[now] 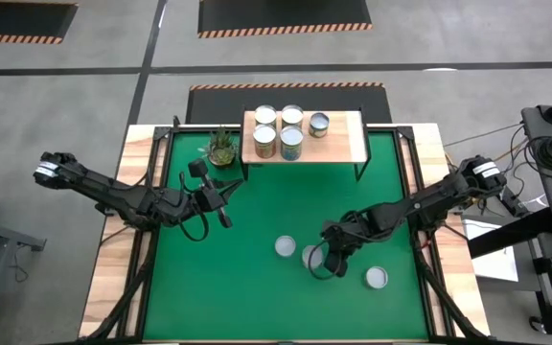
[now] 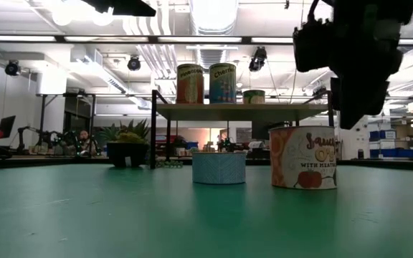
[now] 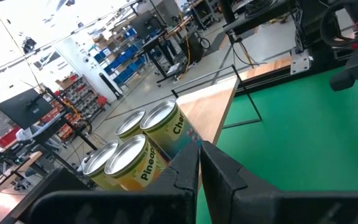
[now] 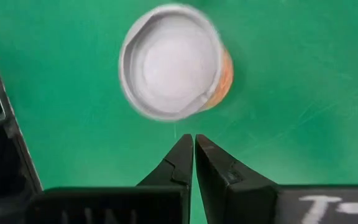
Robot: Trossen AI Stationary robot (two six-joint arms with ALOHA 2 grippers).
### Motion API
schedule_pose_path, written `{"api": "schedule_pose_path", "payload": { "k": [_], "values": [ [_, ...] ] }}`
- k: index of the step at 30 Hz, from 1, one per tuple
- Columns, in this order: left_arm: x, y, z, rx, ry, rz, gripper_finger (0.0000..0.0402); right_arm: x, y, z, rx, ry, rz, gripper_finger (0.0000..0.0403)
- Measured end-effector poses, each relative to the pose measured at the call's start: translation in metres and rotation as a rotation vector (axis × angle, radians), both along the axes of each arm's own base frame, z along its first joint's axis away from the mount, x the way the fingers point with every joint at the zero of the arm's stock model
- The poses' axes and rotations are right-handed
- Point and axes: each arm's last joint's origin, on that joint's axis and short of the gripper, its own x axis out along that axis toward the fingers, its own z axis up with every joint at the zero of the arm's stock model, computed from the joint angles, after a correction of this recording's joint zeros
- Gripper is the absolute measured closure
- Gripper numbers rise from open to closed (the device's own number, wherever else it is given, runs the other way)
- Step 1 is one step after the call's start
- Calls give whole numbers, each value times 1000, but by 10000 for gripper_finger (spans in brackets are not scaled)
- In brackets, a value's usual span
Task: Pick and place cans onto a shelf
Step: Put the canned meatball sauce on the shelf
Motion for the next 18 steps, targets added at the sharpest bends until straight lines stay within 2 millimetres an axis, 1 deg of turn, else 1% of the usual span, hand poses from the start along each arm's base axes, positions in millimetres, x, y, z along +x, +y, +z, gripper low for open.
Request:
{"api": "schedule_pose_path", "payload": {
  "k": [7, 10, 14, 18],
  "values": [
    [0, 0, 1, -3, -11, 0, 402, -2, 0, -7, -112, -27, 76, 393],
    [0, 0, 1, -4, -13, 0, 402, -4, 0, -9, -111, -23, 115, 382],
    [0, 0, 1, -12, -19, 1, 402, -9, 6, -11, -141, -38, 198, 346],
    [0, 0, 1, -30, -31, 2, 402, -15, 12, -16, -258, -55, 241, 293]
  ]
}}
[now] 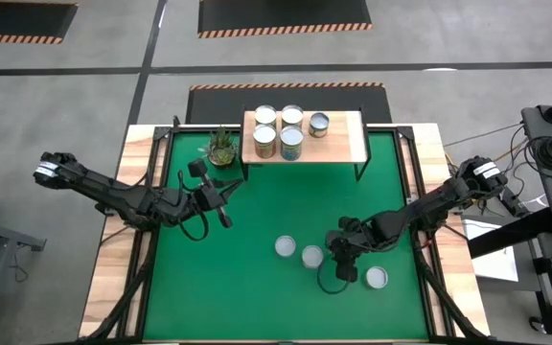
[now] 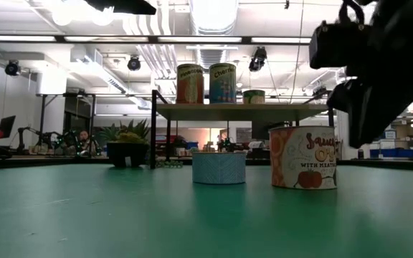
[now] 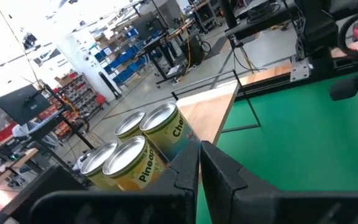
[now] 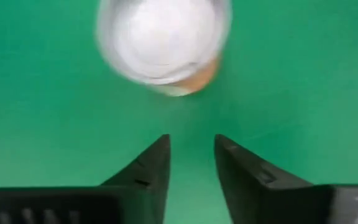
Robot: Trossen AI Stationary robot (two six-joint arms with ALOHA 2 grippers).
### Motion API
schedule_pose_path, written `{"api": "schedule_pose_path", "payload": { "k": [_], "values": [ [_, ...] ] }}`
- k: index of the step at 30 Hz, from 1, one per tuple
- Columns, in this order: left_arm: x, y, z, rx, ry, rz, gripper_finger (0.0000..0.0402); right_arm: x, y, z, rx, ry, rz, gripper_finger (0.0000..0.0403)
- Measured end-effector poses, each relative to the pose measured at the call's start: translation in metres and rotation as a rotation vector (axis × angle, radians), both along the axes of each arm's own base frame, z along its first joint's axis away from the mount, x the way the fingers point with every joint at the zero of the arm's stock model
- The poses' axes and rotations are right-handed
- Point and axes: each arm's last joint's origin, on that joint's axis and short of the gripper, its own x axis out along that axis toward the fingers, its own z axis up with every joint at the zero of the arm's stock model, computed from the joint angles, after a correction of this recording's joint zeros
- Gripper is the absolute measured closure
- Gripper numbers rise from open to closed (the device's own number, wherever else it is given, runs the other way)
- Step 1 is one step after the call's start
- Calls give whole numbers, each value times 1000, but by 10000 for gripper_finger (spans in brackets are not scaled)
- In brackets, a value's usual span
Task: Pick and place cans onto a shelf
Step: Put the canned meatball sauce on the shelf
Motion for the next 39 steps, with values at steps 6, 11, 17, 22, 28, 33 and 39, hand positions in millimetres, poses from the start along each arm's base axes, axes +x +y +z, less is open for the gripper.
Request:
{"api": "schedule_pose_path", "payload": {
  "k": [6, 11, 17, 22, 28, 33, 39],
  "values": [
    [0, 0, 0, -68, -47, 6, 402, -12, 7, -14, -153, -30, 51, 202],
    [0, 0, 1, -134, -91, 12, 402, -11, 7, -23, -172, -161, 120, 134],
    [0, 0, 1, -189, -125, 16, 402, -15, 4, -38, -161, -280, 154, 81],
    [0, 0, 1, -212, -139, 18, 402, -15, 0, -45, -138, -393, 140, 67],
    [0, 0, 1, -235, -153, 20, 402, -10, -1, -48, -122, -462, 153, 71],
    [0, 0, 1, -241, -158, 21, 402, 0, 3, -53, -116, -504, 194, 71],
    [0, 0, 1, -243, -163, 20, 402, 13, 5, -62, -115, -576, 221, 78]
  ]
}}
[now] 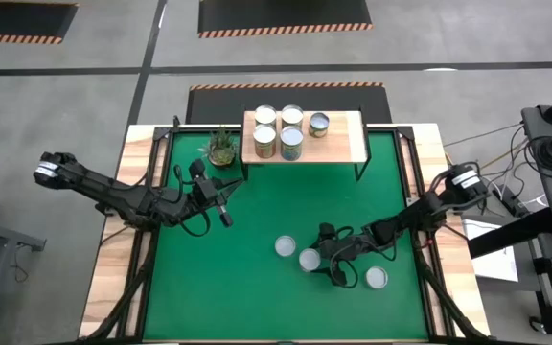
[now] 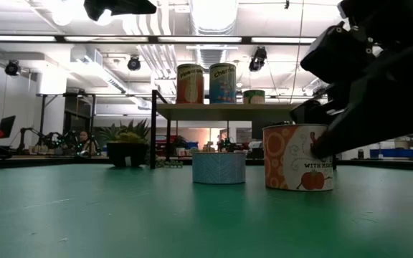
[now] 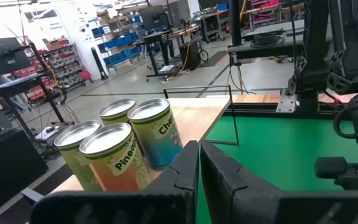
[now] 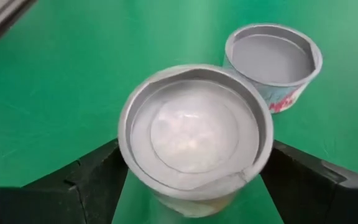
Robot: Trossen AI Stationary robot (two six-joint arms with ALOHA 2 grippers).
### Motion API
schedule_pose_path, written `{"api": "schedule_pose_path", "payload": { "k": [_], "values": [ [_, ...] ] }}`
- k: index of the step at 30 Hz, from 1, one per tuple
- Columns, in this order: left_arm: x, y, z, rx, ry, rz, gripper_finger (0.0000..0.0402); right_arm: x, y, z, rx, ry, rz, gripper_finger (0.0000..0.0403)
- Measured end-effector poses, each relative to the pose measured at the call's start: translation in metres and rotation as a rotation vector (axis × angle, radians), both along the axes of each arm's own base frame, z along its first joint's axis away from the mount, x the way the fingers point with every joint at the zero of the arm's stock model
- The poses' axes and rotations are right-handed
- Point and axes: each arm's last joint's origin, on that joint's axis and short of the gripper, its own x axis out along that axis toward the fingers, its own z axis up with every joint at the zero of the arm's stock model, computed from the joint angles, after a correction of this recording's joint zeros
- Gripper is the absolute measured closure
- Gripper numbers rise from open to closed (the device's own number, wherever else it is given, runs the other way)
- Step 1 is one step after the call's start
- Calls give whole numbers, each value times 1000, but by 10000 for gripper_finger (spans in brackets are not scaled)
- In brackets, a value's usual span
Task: Pick and place cans onto a shelf
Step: Put the canned meatball sauce on the shelf
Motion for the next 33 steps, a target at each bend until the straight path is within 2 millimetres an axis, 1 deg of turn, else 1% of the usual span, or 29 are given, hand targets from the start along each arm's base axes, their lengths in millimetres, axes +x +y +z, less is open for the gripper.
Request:
{"api": "schedule_pose_path", "payload": {
  "k": [8, 11, 13, 15, 18, 20, 24, 26, 28, 31, 33],
  "values": [
    [2, -1, -2, -40, -17, -4, 402, 0, 0, 4, 22, -17, 18, 146],
    [5, -2, -5, -79, -29, 0, 402, 0, 0, 11, 27, -39, 16, 146],
    [7, -3, -8, -102, -31, 2, 402, 0, -3, 19, 37, -70, 10, 138],
    [11, -5, -13, -119, -26, 1, 402, 0, -8, 34, 53, -122, -8, 131],
    [17, -9, -21, -144, -13, -3, 402, -5, -21, 62, 58, -213, -70, 129],
    [21, -13, -27, -157, 1, -9, 402, -12, -32, 81, 1, -257, -142, 129],
    [29, -19, -39, -179, 20, -13, 402, -24, -50, 125, -180, -369, -298, 129],
    [34, -21, -45, -181, 26, -13, 402, -28, -56, 146, -237, -448, -310, 130],
    [38, -23, -49, -180, 31, -13, 402, -30, -61, 163, -287, -508, -315, 132],
    [42, -24, -55, -176, 43, -11, 402, -30, -68, 183, -297, -632, -337, 133],
    [44, -25, -59, -171, 57, -10, 402, -30, -69, 192, -262, -736, -300, 133]
  ]
}}
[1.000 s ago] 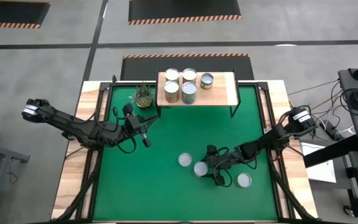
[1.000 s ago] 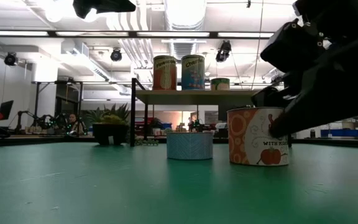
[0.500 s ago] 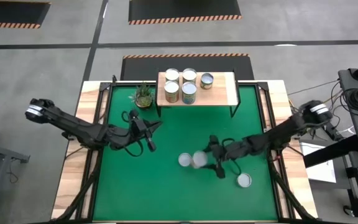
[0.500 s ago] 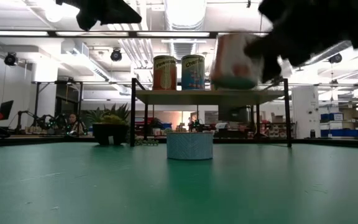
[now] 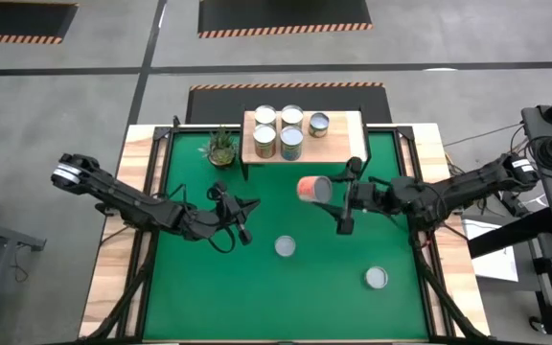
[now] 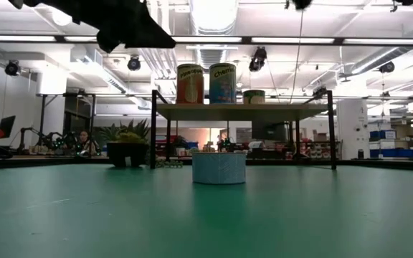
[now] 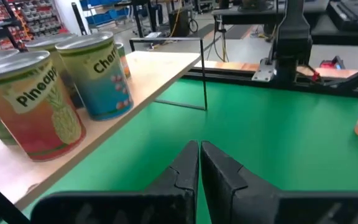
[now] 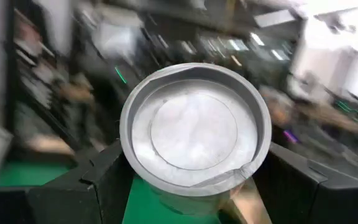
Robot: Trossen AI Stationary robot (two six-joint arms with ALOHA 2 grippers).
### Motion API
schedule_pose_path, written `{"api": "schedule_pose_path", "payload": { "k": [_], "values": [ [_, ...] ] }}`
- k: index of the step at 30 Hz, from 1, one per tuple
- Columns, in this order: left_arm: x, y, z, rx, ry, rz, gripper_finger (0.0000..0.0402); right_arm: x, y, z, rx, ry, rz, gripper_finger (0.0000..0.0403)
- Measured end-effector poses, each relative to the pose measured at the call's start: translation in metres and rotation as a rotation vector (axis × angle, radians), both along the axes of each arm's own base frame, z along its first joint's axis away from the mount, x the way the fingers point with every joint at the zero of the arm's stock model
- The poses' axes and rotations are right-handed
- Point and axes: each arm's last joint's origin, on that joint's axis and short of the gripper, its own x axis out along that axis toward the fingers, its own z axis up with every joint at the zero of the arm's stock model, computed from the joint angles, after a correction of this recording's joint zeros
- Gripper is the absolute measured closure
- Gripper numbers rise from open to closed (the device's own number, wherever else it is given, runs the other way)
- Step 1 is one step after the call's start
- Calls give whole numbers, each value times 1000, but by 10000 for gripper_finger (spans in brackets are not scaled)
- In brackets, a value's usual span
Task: Pick and place cans onto a shelf
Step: Put the canned meatball sauce on the shelf
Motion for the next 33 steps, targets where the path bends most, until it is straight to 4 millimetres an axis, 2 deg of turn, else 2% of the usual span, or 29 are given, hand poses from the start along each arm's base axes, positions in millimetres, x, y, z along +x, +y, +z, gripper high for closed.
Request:
{"api": "schedule_pose_path", "payload": {
  "k": [3, 8, 17, 21, 23, 30, 31, 33],
  "values": [
    [2, -1, -4, -11, 6, 2, 402, -1, -1, 8, 56, -91, 99, 133],
    [1, -2, -4, -36, -10, 3, 402, 0, -12, 16, 152, -136, 68, 132],
    [1, -3, -3, -70, -37, 9, 402, 1, -13, 17, 75, -129, 153, 131],
    [2, -3, -1, -78, -58, 9, 402, -1, -8, 21, 133, -164, 348, 131],
    [2, -3, -1, -78, -58, 9, 402, -1, -7, 22, 154, -168, 382, 131],
    [2, -3, -1, -86, -63, 11, 402, -1, -17, 20, 170, -142, 311, 131],
    [2, -3, -1, -87, -64, 11, 402, -2, -20, 19, 170, -119, 253, 131],
    [2, -3, -1, -88, -64, 11, 402, -5, -31, 21, 174, -22, 26, 131]
  ]
}}
